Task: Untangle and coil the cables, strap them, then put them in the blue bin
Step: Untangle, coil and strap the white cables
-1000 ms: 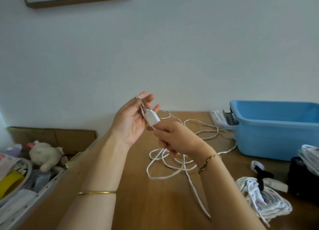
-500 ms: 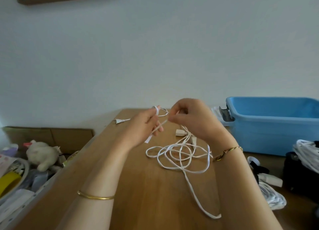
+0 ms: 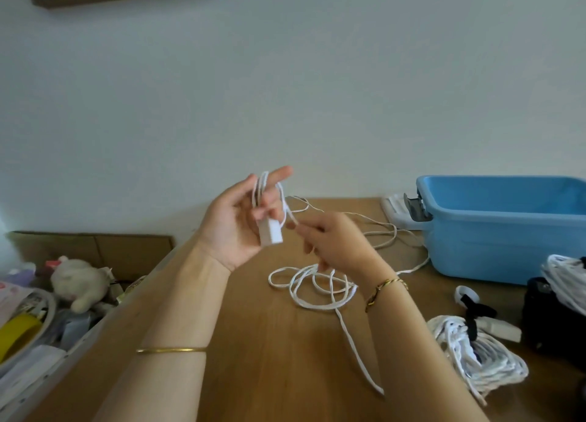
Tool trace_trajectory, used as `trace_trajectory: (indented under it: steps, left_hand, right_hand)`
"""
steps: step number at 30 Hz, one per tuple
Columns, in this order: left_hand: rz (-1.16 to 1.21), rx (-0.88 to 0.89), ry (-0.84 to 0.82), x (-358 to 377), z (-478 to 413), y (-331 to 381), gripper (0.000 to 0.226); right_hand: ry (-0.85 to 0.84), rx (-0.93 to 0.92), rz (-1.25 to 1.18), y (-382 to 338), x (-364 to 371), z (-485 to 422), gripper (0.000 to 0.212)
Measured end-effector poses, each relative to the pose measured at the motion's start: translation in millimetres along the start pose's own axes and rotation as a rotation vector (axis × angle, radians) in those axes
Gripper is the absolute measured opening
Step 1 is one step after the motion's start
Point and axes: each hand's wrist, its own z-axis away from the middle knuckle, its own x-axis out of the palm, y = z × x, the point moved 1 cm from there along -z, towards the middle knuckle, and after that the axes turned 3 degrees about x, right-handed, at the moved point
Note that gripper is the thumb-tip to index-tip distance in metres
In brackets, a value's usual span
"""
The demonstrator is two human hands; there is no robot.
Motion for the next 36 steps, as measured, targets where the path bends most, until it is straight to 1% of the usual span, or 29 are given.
trace_trajectory:
  steps: [1,3,6,7,8,10,11,12,13,14,16,18,21,24,26,27,28,29,31,33,34,36]
  left_hand:
    - [0.032,0.057,0.047,-1.7,-1.5,1.1,0.041]
    - [0.003,0.159,0.14,-7.4,-4.9,1.3,0.034]
    - [-0.172,0.282,0.29,-17.9,-7.8,-0.2,0.029]
    - [-0.273,0.302,0.34,-21.5,-7.7,-1.1,0.031]
    - [-0.43,0.308,0.384,-24.7,-7.5,-3.0,0.032]
    - [-0.883,0.315,0.411,-28.8,-6.4,-6.6,0.034]
    - [-1.095,0.31,0.388,-29.9,-6.4,-8.3,0.033]
    - [-1.254,0.281,0.333,-28.4,-5.8,-9.4,0.03]
    - [-1.354,0.216,0.259,-26.6,-5.1,-10.9,0.029]
    - [-1.401,0.139,0.186,-23.6,-3.7,-12.6,0.03]
    - [-1.381,0.002,0.103,-16.9,-0.9,-16.1,0.034]
    - [-1.244,-0.08,0.076,-9.7,1.7,-17.4,0.038]
    - [-0.889,-0.136,-0.005,-1.3,4.7,-13.4,0.045]
    - [-0.521,-0.185,-0.116,1.7,5.8,-6.2,0.05]
    - [-0.202,-0.163,-0.199,1.3,4.8,0.5,0.049]
    - [-0.071,-0.124,-0.203,0.7,3.7,3.6,0.047]
    - [0.006,-0.078,-0.159,-0.2,2.1,5.2,0.045]
    - [0.027,-0.024,-0.078,-1.9,0.1,5.3,0.043]
    - [-0.004,0.098,0.08,-4.9,-4.1,3.9,0.036]
    - [-0.038,0.213,0.196,-11.8,-8.1,3.6,0.031]
    - [-0.088,0.259,0.256,-17.3,-9.3,4.0,0.029]
    - [-0.298,0.328,0.373,-27.6,-9.2,4.4,0.025]
  right_hand:
    - [-0.121,0.026,-0.01,-2.1,6.3,1.5,0.019]
    - [-0.306,0.086,-0.033,-6.9,13.0,4.8,0.02]
    - [-0.44,0.13,0.092,-11.8,5.0,9.2,0.023]
    - [-0.463,0.133,0.127,-12.9,0.4,10.2,0.022]
    - [-0.472,0.133,0.131,-14.3,-4.3,11.2,0.021]
    - [-0.437,0.117,0.087,-19.5,-12.3,12.4,0.019]
    - [-0.38,0.108,0.045,-22.4,-16.2,12.8,0.017]
    - [-0.294,0.1,-0.005,-24.5,-20.6,12.6,0.016]
    - [-0.189,0.087,-0.047,-24.8,-25.5,12.0,0.016]
    - [-0.084,0.067,-0.068,-24.7,-30.3,11.1,0.016]
    - [0.085,0.013,-0.077,-23.1,-36.9,9.3,0.015]
    - [0.209,-0.045,-0.097,-21.2,-38.5,8.3,0.014]
    - [0.329,-0.053,-0.196,-15.0,-36.1,5.5,0.014]
    - [0.343,0.0,-0.25,-5.7,-29.9,1.7,0.017]
    - [0.265,0.047,-0.26,-0.6,-22.4,0.8,0.019]
    - [0.177,0.069,-0.262,0.7,-16.9,1.1,0.02]
    - [0.058,0.09,-0.262,-0.2,-10.2,2.8,0.021]
    - [-0.073,0.108,-0.255,-2.6,-2.6,4.7,0.02]
    - [-0.279,0.131,-0.181,-7.8,9.6,7.9,0.02]
    - [-0.394,0.155,-0.061,-10.4,11.8,9.5,0.026]
    - [-0.441,0.177,-0.031,-10.7,9.2,10.4,0.027]
    - [-0.513,0.205,-0.004,-11.5,1.6,13.2,0.027]
